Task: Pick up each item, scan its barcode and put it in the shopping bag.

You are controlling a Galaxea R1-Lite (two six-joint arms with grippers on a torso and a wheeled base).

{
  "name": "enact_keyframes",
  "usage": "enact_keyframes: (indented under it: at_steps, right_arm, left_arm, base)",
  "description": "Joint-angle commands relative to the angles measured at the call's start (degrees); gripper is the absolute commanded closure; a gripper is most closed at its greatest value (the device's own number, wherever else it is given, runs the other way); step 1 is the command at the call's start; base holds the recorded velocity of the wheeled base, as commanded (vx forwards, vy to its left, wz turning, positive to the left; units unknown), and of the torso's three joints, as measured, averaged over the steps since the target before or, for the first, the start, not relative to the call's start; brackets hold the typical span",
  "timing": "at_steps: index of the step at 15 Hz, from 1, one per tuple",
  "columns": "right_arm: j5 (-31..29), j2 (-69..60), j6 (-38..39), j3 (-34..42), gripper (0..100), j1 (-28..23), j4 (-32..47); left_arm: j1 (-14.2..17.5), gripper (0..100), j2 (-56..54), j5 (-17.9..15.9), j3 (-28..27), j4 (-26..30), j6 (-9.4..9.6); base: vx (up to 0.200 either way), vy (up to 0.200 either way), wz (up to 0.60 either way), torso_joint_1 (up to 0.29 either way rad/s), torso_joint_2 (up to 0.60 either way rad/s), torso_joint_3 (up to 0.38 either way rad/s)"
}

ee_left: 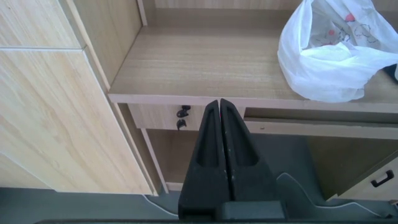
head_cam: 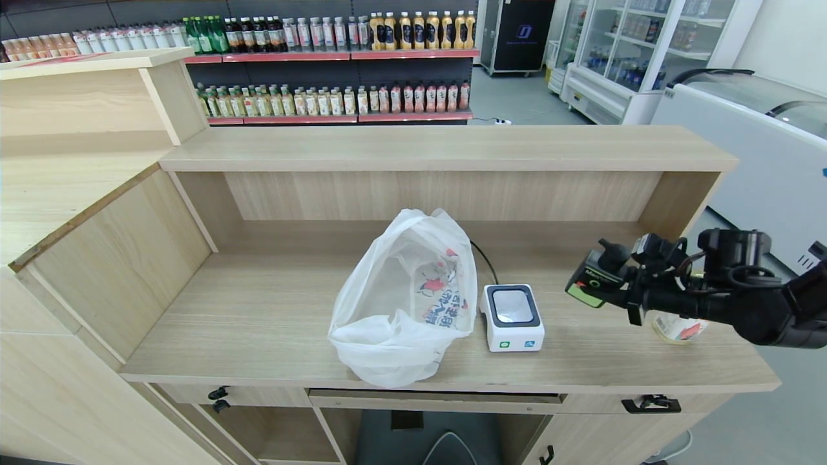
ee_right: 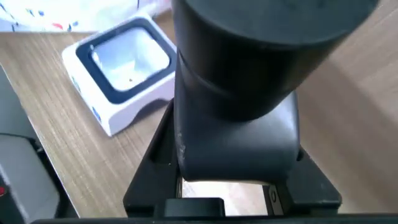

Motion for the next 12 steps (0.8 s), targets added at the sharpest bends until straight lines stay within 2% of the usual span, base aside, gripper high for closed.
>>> enact_keyframes:
  at_steps: [1, 2, 4, 7, 8, 9, 12]
  right_arm:
    - [-0.8, -16.3, -2.0, 4.1, 100, -0.9, 0.0]
    - [-1.3, -19.8, -7.2, 5.1, 100, -1.8, 0.0]
    - [-6.5, -25.7, -25.5, 9.7, 100, -3.5, -0.7]
    - [3.6, -30.2, -43.7, 12.9, 100, -9.7, -1.0]
    - [5.4, -31.0, -48.6, 13.0, 100, -10.6, -1.1]
    - [9.8, -33.5, -57.1, 12.8, 100, -11.1, -2.1]
    - [13.9, -37.8, -61.9, 14.4, 100, -11.9, -12.8]
  left_arm:
    - [0.0, 100, 0.0, 0.0, 0.0, 0.0, 0.0]
    - [0.0, 100, 0.0, 0.0, 0.0, 0.0, 0.0]
    - [0.0, 100, 0.0, 0.0, 0.0, 0.0, 0.0]
    - [0.0, 100, 0.0, 0.0, 0.0, 0.0, 0.0]
    - [0.0, 100, 0.0, 0.0, 0.0, 0.0, 0.0]
    - [0.0, 100, 0.0, 0.0, 0.0, 0.0, 0.0]
    - [0.0, 100, 0.0, 0.0, 0.0, 0.0, 0.0]
  base:
    - [0.0, 0.0, 0.0, 0.0, 0.0, 0.0]
    - [0.0, 0.0, 0.0, 0.0, 0.0, 0.0]
    - [0.0, 0.0, 0.0, 0.0, 0.0, 0.0]
    - [0.0, 0.0, 0.0, 0.0, 0.0, 0.0]
    - [0.0, 0.0, 0.0, 0.0, 0.0, 0.0]
    - [0.0, 0.0, 0.0, 0.0, 0.0, 0.0]
    - [0.0, 0.0, 0.0, 0.0, 0.0, 0.0]
